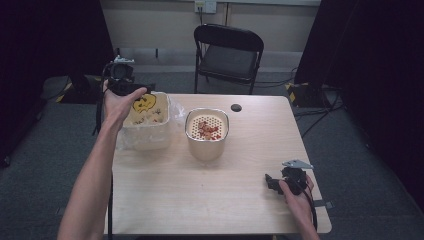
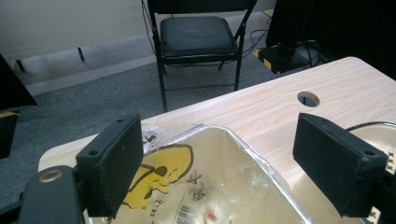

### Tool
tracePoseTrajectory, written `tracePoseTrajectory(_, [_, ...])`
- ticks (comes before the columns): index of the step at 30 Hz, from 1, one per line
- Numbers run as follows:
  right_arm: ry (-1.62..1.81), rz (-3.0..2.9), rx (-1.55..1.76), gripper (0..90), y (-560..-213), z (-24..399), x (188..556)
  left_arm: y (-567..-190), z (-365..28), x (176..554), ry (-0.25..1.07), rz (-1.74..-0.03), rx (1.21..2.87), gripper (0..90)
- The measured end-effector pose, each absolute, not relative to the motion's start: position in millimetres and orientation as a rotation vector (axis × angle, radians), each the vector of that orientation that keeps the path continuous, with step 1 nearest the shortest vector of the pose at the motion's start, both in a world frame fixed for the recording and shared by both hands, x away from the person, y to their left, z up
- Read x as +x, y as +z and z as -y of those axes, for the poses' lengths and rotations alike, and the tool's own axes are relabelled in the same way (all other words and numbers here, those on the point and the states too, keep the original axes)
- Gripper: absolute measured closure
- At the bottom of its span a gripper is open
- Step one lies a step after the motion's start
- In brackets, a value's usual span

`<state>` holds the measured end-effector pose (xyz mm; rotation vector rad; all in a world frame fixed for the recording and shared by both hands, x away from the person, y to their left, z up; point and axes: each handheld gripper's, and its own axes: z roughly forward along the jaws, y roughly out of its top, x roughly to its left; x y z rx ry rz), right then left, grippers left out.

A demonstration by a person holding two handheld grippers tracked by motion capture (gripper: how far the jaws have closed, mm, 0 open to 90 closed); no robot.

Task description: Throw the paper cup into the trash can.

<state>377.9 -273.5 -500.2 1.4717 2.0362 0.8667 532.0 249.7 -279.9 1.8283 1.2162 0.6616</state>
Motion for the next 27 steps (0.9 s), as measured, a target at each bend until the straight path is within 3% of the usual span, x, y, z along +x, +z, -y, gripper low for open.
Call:
tracePoseTrajectory(9, [0.867, -2.038, 1.471, 8.4, -500, 274, 378, -285, -240, 504, 0.676, -1.146, 1.873, 22.9])
tracePoseTrajectory(17, [0.867, -2.038, 1.471, 8.5, -500, 274, 378, -297, -240, 448, 0.632, -1.037, 1.87, 26.7])
tracePoseTrajectory(27, [0.868, -2.038, 1.471, 8.4, -500, 274, 378, -328, -245, 382, 0.611, -1.03, 1.82, 23.7])
